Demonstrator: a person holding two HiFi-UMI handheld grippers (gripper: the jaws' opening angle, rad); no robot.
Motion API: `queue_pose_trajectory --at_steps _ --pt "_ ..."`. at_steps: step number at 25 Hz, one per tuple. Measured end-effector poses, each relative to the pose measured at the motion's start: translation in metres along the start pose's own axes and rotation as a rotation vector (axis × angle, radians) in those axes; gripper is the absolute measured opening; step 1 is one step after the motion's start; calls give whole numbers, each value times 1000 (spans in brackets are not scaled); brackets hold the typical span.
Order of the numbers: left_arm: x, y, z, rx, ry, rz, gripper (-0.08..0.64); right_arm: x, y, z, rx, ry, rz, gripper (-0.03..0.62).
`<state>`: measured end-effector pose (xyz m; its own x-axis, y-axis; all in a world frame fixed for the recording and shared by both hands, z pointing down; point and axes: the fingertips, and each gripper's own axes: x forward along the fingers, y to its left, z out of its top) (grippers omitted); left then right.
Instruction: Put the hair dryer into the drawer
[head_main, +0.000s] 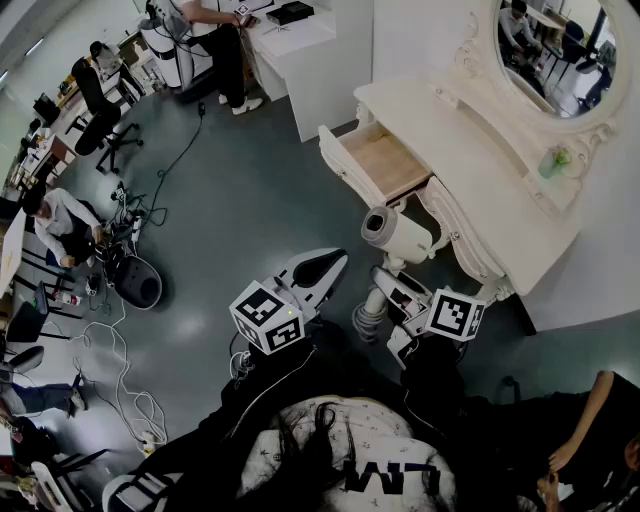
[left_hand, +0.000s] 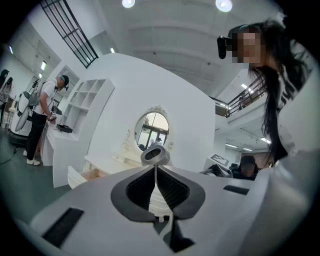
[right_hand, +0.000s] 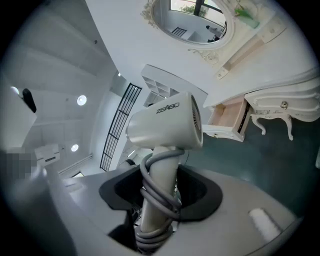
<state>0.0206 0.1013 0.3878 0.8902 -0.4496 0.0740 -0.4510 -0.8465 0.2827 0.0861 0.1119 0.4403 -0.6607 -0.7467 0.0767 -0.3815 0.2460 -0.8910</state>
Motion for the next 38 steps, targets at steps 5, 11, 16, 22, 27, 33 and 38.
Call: queue_pose_trajectory --at_steps 5,11,16,22,27,33,38 --pt "7 2 -8 -20 10 2 -6 4 -9 6 -5 23 -19 218" --pt "10 33 -10 -45 31 3 -6 33 -23 11 15 44 -51 218" --pt "7 79 1 -42 38 -32 -6 80 -28 22 20 35 -64 218" --pt "-4 145 30 -25 25 -51 -6 133 -34 28 64 9 -135 218" --pt "-11 185 45 -10 18 -88 -6 168 -33 43 30 -31 -148 218" --pt "0 205 48 -44 32 -162 -6 177 -47 57 47 -66 -235 218" --pt "24 212 45 -65 49 -211 -6 182 -75 84 50 -61 -291 218"
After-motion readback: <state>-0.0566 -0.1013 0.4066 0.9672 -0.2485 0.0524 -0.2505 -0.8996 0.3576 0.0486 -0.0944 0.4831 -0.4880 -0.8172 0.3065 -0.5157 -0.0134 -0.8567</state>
